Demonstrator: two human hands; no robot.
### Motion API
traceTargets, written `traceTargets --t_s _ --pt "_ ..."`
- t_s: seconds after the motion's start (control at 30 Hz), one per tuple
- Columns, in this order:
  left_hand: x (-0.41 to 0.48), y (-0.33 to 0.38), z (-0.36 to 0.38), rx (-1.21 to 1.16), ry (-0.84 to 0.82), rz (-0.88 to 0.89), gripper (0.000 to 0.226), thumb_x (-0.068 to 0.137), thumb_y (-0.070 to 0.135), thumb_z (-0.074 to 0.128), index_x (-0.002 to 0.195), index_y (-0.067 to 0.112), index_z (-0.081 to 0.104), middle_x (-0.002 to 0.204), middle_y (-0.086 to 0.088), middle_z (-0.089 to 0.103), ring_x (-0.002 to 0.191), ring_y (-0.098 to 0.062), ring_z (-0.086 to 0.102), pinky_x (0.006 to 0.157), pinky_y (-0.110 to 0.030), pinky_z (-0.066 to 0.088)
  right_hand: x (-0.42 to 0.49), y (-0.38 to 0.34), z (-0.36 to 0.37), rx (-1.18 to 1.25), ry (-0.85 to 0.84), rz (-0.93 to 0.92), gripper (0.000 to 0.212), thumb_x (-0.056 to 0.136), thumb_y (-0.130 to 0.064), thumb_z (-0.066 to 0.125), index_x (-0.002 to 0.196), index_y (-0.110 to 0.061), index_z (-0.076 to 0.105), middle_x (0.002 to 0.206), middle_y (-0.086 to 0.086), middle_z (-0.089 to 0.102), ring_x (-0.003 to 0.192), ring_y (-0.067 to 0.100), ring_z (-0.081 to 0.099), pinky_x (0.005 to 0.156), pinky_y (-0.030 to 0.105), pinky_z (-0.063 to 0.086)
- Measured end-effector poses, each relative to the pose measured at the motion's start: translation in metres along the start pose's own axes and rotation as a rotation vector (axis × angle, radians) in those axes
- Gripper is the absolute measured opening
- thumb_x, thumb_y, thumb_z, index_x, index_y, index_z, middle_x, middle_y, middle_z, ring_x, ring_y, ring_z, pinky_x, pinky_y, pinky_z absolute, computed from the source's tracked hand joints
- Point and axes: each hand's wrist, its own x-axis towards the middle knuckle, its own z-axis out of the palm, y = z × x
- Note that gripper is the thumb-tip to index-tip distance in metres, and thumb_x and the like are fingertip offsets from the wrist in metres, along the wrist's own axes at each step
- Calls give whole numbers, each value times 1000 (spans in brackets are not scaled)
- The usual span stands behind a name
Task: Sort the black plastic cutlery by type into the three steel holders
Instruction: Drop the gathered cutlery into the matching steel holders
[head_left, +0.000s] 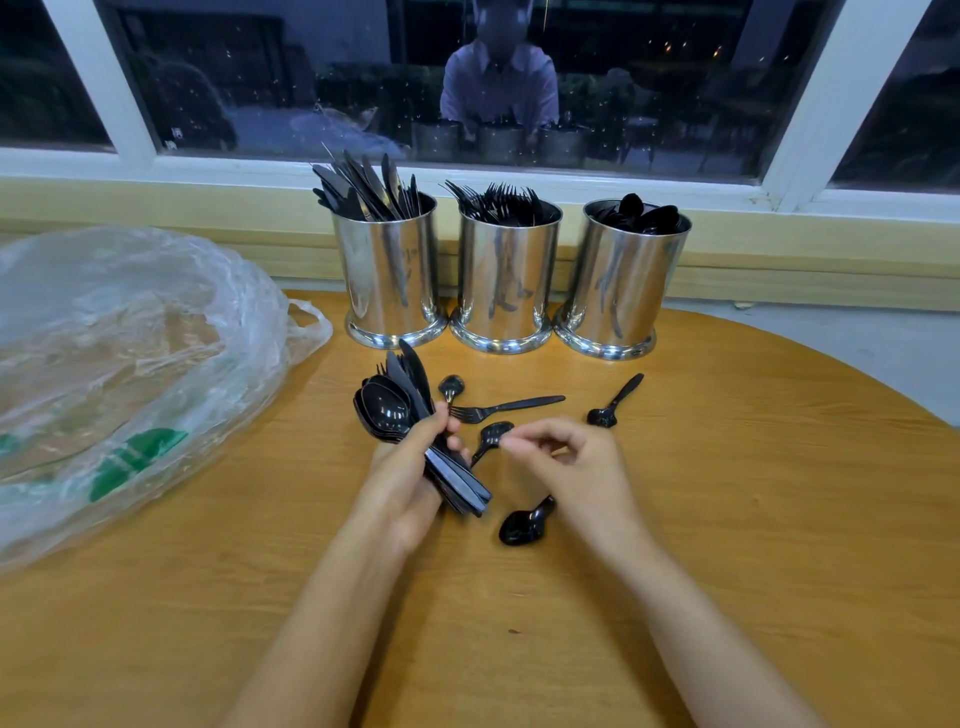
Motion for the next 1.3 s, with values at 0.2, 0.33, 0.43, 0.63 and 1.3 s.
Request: traceTargets --t_s 0.2,0.33,0.43,0.63,1.3 --pt "-1 6 -1 19 23 33 5 92 17 65 89 13 65 68 3 60 57 -8 48 62 -25 50 18 26 -52 -264 81 72 14 83 -13 74 88 -26 72 87 -12 65 76 0 54 69 9 42" --pt "-2 6 -1 25 19 43 4 92 17 65 91 13 64 67 3 60 57 -7 50 61 -24 51 20 41 -54 -506 -173 45 25 82 -19 74 104 -31 72 107 -18 60 100 7 51 90 22 39" --pt "-2 6 -1 26 17 46 3 92 17 64 91 14 65 67 3 60 59 -8 50 64 -26 50 20 44 -51 -617 -258 2 25 83 -22 73 106 -30 73 111 -17 62 106 7 43 94 25 34" --pt "-2 7 0 17 31 30 4 91 16 64 91 13 66 67 3 61 61 -8 50 69 -29 48 21 43 -54 -595 -295 -11 15 85 -25 71 97 -33 74 102 -19 64 106 9 48 96 27 37" --pt "-3 1 2 69 27 61 27 80 33 69 93 10 63 68 2 58 58 -10 52 71 -30 49 5 6 -20 211 107 296 8 92 -18 64 91 -19 72 76 -7 64 57 0 51 53 10 41"
